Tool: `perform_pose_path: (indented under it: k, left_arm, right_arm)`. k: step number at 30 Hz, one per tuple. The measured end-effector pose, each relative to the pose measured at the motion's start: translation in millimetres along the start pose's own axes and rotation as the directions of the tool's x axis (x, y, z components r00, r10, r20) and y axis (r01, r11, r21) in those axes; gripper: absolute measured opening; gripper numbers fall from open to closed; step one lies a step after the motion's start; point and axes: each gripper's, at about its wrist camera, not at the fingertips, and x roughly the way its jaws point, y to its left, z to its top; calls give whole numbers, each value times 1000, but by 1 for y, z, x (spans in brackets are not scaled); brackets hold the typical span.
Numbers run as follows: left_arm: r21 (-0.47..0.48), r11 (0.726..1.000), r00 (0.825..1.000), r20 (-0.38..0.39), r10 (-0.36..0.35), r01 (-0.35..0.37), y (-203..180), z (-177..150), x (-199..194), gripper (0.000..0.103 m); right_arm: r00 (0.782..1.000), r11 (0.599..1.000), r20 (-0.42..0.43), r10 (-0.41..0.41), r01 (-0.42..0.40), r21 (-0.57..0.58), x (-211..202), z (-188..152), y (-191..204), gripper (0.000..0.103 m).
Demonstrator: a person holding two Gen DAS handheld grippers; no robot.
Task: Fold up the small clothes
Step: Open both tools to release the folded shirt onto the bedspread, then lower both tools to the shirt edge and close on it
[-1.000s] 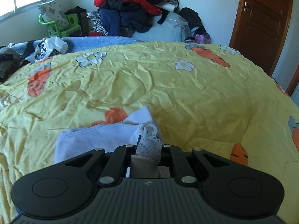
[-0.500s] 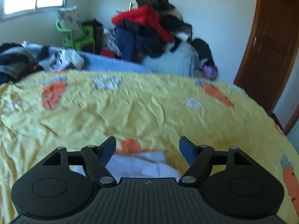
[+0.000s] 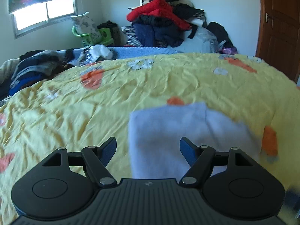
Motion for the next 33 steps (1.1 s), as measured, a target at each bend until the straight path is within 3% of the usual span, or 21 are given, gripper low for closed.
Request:
perform_pose_path:
  k: [3, 5, 9, 15, 19, 27, 30, 33]
  left_arm:
    - [-9, 1000, 1000, 0, 27, -27, 8, -21, -11, 75]
    - [-4, 1000, 1000, -10, 26, -26, 11, -31, -16, 76]
    - [31, 999, 999, -9, 39, -38, 13, -47, -17, 82]
    - [41, 998, 999, 4, 39, -39, 12, -48, -22, 82]
    - [5, 1000, 1000, -7, 31, -30, 14, -50, -20, 82]
    - [4, 1000, 1000, -8, 22, -22, 15, -51, -20, 83]
    - [-25, 999, 1000, -16, -26, 26, 22, -52, -18, 85]
    - [-129, 984, 990, -45, -133, 126, 45, -52, -10, 89]
  right_arm:
    - [1000, 994, 14, 26, -25, -102, 11, 11, 16, 34]
    - [998, 989, -32, 58, -61, -134, 29, 13, 24, 39]
    - [994, 977, -107, -22, -1, -212, 67, 6, 31, 45]
    - [999, 983, -29, -32, 27, -184, 46, 17, 32, 48]
    - [999, 980, -33, -29, 22, -197, 42, 18, 32, 49]
    - [998, 989, -62, -6, -4, -149, 42, 16, 25, 69]
    - [996, 994, -84, 9, -18, -105, 46, 19, 16, 72]
    - [988, 997, -146, 48, -55, -48, 58, 25, 4, 75]
